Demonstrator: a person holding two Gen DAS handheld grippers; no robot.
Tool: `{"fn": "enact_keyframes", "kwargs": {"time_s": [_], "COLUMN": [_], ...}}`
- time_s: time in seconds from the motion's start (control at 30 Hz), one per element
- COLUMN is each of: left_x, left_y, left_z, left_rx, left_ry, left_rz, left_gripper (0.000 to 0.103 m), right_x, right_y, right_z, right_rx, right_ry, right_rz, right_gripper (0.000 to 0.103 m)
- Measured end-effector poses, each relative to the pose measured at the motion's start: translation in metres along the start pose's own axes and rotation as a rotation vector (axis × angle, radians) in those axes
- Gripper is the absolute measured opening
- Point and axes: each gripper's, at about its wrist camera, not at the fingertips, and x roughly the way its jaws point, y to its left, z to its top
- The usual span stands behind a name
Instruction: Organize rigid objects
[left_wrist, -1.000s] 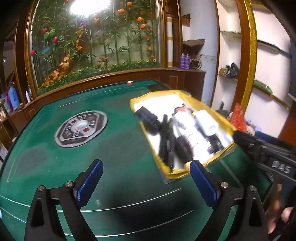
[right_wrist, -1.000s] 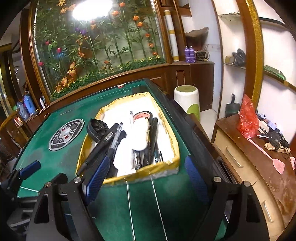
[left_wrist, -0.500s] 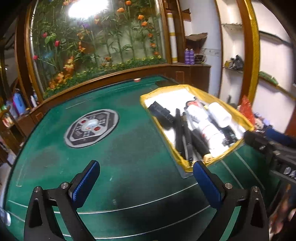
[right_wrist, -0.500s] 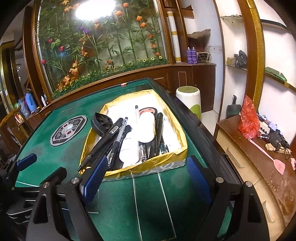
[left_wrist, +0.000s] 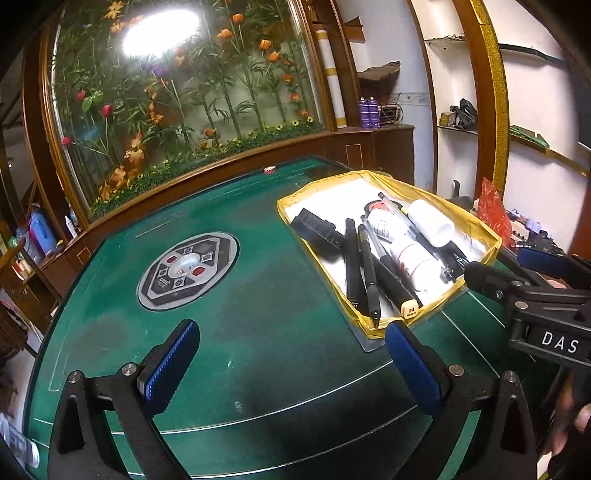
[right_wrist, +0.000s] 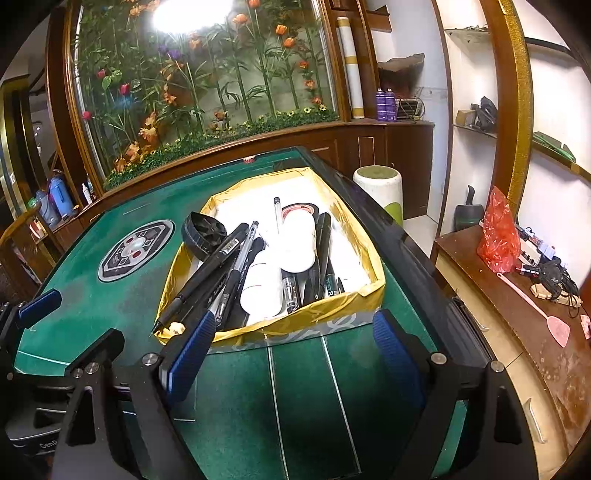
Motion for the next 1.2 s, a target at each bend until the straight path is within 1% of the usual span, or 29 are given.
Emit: {"fn": "enact_keyframes", "kwargs": {"time_s": [0.3, 0.83, 0.93, 1.2], "left_x": [0.003, 0.010, 0.010, 0.011], "left_y": [0.002, 0.002, 0.002, 0.002], "left_z": [-0.001, -0.004, -0.005, -0.005], "left_rx": [-0.008, -0.006, -0.007, -0.003], "left_ry": [0.015, 0.037, 0.038, 0.041], "left_rz": [0.005, 0.008, 0.018, 0.010], "left_gripper": [0.102, 0.102, 0.102, 0.102], "right_x": [0.004, 0.004, 0.005, 0.004], "right_y": [0.003, 0.003, 0.003, 0.003], "right_z": [-0.002, -0.002, -0.002, -0.002], "right_rx": [0.003, 0.001, 0.001, 0.001], "right_ry": [0.013, 0.009, 0.010, 0.010], "right_rz": [0.005, 0.004, 0.003, 0.003], "right_gripper": [0.086, 0.086, 0.086, 0.086]}}
